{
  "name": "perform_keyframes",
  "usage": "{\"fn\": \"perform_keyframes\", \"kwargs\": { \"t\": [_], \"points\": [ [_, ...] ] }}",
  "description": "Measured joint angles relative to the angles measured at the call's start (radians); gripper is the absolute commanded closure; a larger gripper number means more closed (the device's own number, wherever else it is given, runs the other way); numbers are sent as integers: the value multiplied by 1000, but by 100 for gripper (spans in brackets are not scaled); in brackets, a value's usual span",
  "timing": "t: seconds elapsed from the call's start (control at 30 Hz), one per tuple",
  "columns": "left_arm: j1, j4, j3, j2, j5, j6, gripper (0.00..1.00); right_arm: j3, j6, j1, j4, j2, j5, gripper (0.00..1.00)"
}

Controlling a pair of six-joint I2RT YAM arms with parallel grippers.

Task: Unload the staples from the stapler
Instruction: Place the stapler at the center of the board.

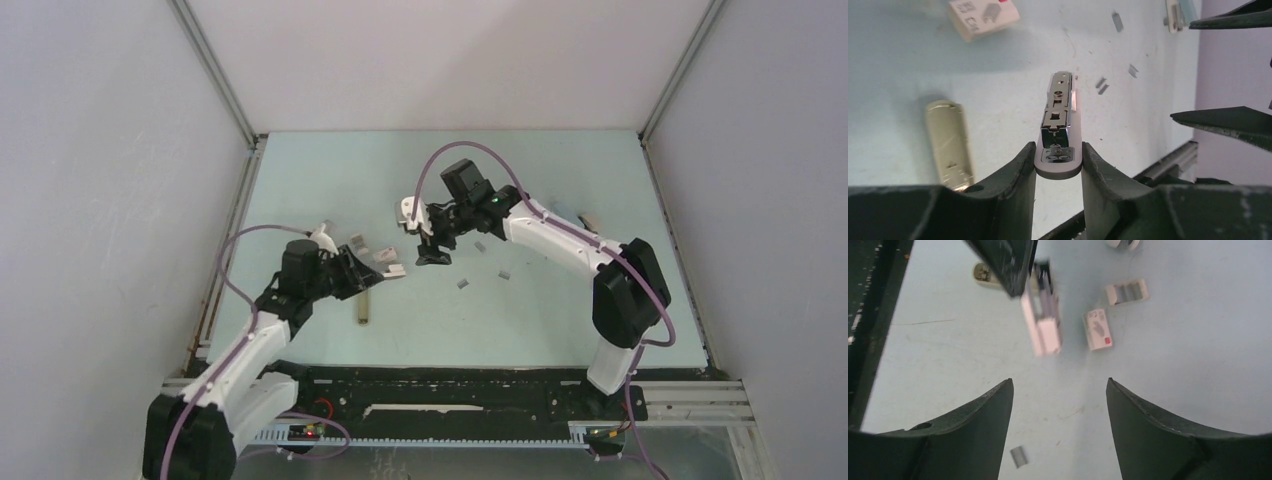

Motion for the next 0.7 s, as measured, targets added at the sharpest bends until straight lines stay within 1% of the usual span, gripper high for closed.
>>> {"fn": "perform_keyframes", "kwargs": {
  "t": [0.17,0.23,0.37,0.5,0.57,0.7],
  "points": [
    [0,-110,0,-198,-179,60,100,-24,38,-57,-71,-19,-57,25],
    [0,-144,0,-277,-281,74,100,-55,50,-74,-82,-37,-72,25],
    [0,-190,-2,-368,-488,85,100,-116,88,-108,-93,-65,-103,26],
    [-1,-195,-2,-353,-636,84,100,-162,127,-146,-93,-80,-129,26],
    [-9,-194,-2,-313,-690,83,100,-185,147,-172,-93,-96,-137,26],
    [-62,-192,-8,-227,-792,84,100,-220,179,-225,-86,-133,-150,27]
  ]
}}
